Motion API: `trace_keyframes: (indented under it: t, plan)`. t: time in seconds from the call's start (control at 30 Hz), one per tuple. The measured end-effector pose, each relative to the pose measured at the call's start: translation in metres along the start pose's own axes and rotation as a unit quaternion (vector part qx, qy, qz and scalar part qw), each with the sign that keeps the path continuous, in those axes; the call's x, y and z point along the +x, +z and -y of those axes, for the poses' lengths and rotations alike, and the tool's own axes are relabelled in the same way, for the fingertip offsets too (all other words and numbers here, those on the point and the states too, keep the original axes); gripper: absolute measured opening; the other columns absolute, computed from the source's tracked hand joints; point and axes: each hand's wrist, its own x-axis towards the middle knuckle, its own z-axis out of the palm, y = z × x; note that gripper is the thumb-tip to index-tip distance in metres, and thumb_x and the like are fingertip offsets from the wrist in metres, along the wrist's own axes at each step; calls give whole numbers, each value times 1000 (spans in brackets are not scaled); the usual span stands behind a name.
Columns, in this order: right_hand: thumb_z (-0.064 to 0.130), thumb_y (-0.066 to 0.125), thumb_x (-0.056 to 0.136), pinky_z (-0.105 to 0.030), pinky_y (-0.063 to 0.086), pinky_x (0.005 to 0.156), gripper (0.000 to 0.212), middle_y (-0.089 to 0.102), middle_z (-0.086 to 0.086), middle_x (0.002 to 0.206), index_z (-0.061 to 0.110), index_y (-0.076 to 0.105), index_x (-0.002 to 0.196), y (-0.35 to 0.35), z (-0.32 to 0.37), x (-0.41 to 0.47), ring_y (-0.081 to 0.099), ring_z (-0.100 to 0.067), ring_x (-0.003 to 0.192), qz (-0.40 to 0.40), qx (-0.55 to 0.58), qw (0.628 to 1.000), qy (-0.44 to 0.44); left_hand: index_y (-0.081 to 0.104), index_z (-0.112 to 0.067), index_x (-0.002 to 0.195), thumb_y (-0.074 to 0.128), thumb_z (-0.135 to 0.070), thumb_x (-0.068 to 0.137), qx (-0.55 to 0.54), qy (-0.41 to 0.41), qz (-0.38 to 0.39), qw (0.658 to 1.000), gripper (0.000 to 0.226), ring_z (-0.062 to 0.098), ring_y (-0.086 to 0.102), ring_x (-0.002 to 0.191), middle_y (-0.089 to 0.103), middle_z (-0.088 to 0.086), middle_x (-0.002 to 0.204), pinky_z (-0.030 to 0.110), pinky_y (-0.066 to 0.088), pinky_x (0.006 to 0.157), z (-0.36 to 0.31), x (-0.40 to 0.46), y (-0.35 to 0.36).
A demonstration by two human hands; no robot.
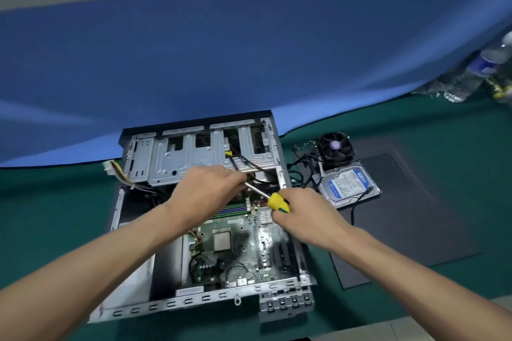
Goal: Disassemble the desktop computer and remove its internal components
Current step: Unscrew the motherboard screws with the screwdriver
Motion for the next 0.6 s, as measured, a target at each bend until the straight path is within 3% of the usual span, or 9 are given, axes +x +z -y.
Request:
trace_keyframes:
  t: [0.1, 0.2, 0.3, 0.37, 0.47, 0.53, 0.6]
  plan:
    - [34, 61, 82, -26, 30, 45, 12, 55, 6, 64, 28, 53, 76, 6, 32, 7, 48, -8, 53, 20, -19, 1000, -13, 67, -12, 65, 84, -16, 69, 28, -4, 17, 999, 18, 21, 53, 42, 56, 0, 49, 26, 42, 34, 22, -30, -16]
    - [35, 72, 77, -26, 42, 48, 15, 62, 12, 77, 33, 57, 82, 5, 62, 20, 56, -9, 50, 29, 39, 999, -8, 65, -11, 62, 82, -16, 71, 18, -63, 17, 998, 20, 22, 53, 41, 56, 3, 48, 29, 45, 35, 44, -64, -25]
    - [26, 82, 71, -22, 43, 44, 21, 64, 8, 71, 25, 63, 79, 7, 89, 30, 59, -10, 45, 12, 143, 990, -4, 68, -15, 79, 58, -32, 92, -7, -129, 45, 991, 23, 24, 63, 61, 67, 2, 67, 29, 43, 50, 64, -99, -24]
    - [14, 82, 71, -24, 46, 42, 20, 67, 0, 67, 15, 64, 80, 11, 102, 33, 63, -15, 48, -2, 272, 962, 3, 69, -22, 89, 49, -38, 96, -47, -170, 46, 983, 27, 17, 64, 71, 70, -5, 77, 27, 38, 56, 74, -115, -20]
    - [10, 79, 74, -26, 51, 45, 17, 70, -10, 67, 10, 65, 84, 19, 115, 31, 67, -23, 56, -59, 387, 920, 20, 71, -28, 95, 53, -42, 93, -126, -215, 50, 967, 23, -1, 51, 57, 64, -16, 68, 18, 35, 54, 78, -131, -12]
    - [10, 75, 79, -25, 47, 42, 13, 67, -7, 62, 10, 63, 82, 26, 119, 30, 64, -21, 50, -102, 375, 921, 20, 71, -29, 98, 54, -41, 92, -169, -224, 62, 958, 21, -6, 43, 49, 51, -21, 57, 12, 31, 52, 75, -136, -4]
    - [10, 71, 82, -27, 43, 39, 13, 62, 0, 62, 15, 60, 77, 33, 121, 29, 58, -19, 44, -146, 302, 942, 7, 66, -29, 105, 53, -35, 91, -190, -232, 72, 951, 20, -3, 44, 53, 47, -20, 57, 20, 40, 59, 72, -141, 7]
